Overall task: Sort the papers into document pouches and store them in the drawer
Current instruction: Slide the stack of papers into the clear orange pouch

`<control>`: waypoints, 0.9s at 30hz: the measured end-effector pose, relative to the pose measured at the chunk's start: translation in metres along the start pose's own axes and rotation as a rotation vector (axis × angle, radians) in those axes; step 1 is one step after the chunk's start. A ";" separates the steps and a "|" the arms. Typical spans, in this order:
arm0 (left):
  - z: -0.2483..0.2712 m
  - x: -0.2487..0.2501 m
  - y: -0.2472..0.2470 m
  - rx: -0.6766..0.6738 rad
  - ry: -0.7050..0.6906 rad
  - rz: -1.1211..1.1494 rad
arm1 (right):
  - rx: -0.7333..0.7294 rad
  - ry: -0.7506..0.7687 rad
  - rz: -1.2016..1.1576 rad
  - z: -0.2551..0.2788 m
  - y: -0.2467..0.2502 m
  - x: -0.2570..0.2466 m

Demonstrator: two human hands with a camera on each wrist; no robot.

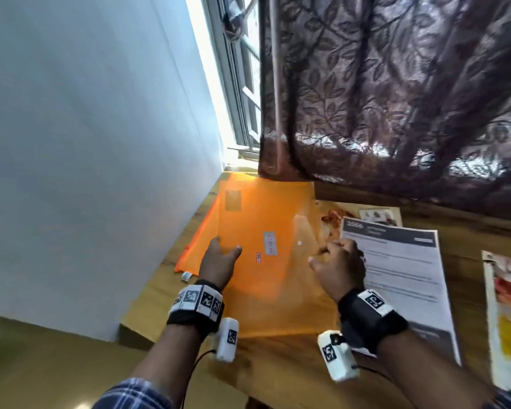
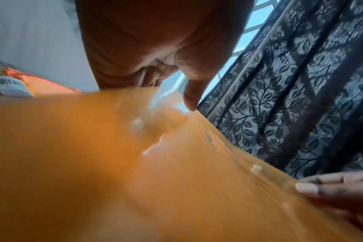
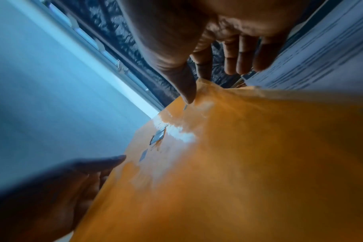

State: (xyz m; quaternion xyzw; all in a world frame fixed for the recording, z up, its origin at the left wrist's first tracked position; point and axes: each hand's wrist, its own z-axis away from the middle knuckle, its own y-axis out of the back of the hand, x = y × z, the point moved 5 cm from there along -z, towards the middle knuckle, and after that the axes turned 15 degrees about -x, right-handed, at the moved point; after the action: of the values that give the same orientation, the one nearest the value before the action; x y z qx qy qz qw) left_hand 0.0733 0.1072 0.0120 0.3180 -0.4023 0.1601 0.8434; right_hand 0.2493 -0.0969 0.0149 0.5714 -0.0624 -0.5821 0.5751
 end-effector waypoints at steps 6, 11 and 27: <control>-0.036 -0.025 0.034 0.003 0.083 -0.470 | -0.194 -0.107 -0.153 -0.017 -0.055 -0.015; -0.041 -0.027 0.040 -0.039 0.088 -0.690 | -0.192 -0.143 -0.174 -0.013 -0.060 -0.015; -0.016 0.098 -0.120 -0.121 -0.513 -0.937 | 0.127 -0.129 -0.179 0.052 0.068 0.108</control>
State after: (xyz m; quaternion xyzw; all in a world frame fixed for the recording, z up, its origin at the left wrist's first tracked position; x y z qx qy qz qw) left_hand 0.2071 0.0296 0.0321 0.4431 -0.4190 -0.3399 0.7159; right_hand 0.2851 -0.2299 0.0180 0.5715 -0.0844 -0.6615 0.4782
